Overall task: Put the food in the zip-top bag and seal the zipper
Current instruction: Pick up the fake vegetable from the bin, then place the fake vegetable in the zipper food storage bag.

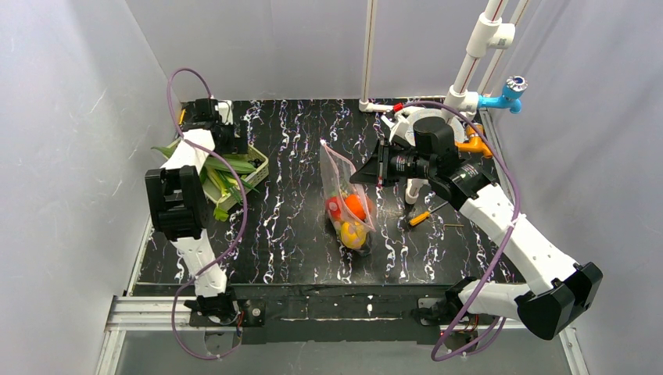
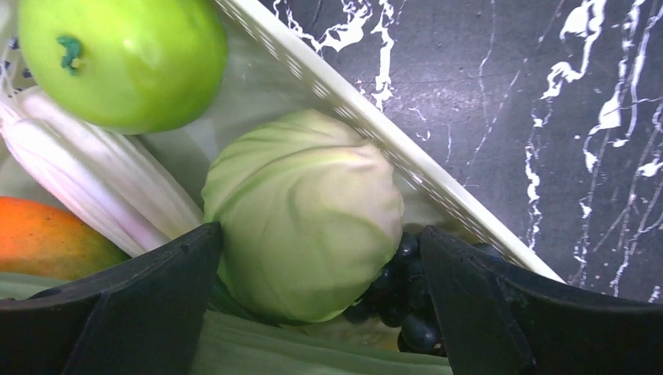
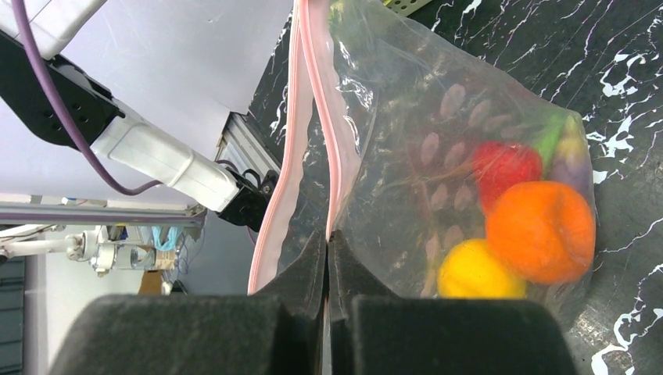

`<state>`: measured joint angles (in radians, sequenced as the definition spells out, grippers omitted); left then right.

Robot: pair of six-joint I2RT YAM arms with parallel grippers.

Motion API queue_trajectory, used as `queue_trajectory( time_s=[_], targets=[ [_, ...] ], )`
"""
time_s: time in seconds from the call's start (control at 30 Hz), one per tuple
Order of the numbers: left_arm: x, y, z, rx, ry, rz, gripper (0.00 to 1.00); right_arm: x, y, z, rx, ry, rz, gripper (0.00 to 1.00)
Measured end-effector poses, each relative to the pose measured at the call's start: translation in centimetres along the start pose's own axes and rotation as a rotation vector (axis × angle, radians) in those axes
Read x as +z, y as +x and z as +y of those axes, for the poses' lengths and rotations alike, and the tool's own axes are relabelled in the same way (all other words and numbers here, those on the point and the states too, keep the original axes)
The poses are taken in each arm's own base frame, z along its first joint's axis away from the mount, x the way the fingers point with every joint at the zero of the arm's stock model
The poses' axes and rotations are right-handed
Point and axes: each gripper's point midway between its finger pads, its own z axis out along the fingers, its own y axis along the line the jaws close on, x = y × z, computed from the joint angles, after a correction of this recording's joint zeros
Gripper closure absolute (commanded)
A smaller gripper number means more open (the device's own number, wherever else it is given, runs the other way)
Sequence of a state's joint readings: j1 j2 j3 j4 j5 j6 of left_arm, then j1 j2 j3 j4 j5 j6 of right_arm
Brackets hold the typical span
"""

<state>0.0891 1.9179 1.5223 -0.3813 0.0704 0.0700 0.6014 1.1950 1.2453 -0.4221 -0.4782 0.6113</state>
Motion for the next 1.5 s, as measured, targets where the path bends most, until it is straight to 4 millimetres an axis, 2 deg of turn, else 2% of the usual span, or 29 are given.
queue_trajectory(
  time_s=[0.13,0.33,0.6,0.7,0.8,0.9,1.07,1.17,1.23,1.33,1.43,1.5],
  targets=[
    [1.1,0.9,0.0,-0.001,0.005,0.034,0.08,0.0,0.0,0.0,0.003,0.000,0.000,0.99],
    [1.2,0.9,0.4,-0.010,-0.009,0.031,0.23,0.2,0.1,-0.2,0.012,0.002,0.007,0.99],
    [0.8,0.1,0.5,-0.041,-0.018,0.004,0.58,0.6,0.2,-0.4,0.023,0.007,0.019,0.99],
    [0.0,-0.3,0.4,-0.060,-0.027,-0.026,0.66,0.6,0.2,-0.4,0.025,0.007,0.019,0.99],
    [-2.0,-1.2,0.5,-0.079,-0.040,-0.081,0.71,0.6,0.2,-0.4,0.026,0.007,0.019,0.99],
    [-4.9,-3.3,0.4,-0.092,-0.045,-0.170,0.73,0.6,0.2,-0.4,0.026,0.007,0.019,0.99],
    [-11.5,-7.6,-0.1,-0.131,-0.036,-0.373,0.73,0.6,0.2,-0.5,0.026,0.008,0.018,0.99],
    [-14.7,-8.6,-1.2,-0.169,0.017,-0.452,0.71,0.6,0.2,-0.5,0.026,0.009,0.017,0.99],
    [-16.7,-8.9,-2.9,-0.209,0.112,-0.488,0.71,0.6,0.2,-0.5,0.026,0.011,0.016,0.99],
    [-18.5,-8.6,-6.8,-0.275,0.333,-0.502,0.71,0.6,0.2,-0.6,0.027,0.012,0.017,0.99],
    [-20.2,-7.0,-11.5,-0.353,0.619,-0.466,0.72,0.8,0.3,-0.7,0.030,0.016,0.027,0.99],
    [-21.5,-5.6,-14.0,-0.392,0.764,-0.430,0.72,0.9,0.4,-0.8,0.030,0.022,0.037,0.99]
  ],
)
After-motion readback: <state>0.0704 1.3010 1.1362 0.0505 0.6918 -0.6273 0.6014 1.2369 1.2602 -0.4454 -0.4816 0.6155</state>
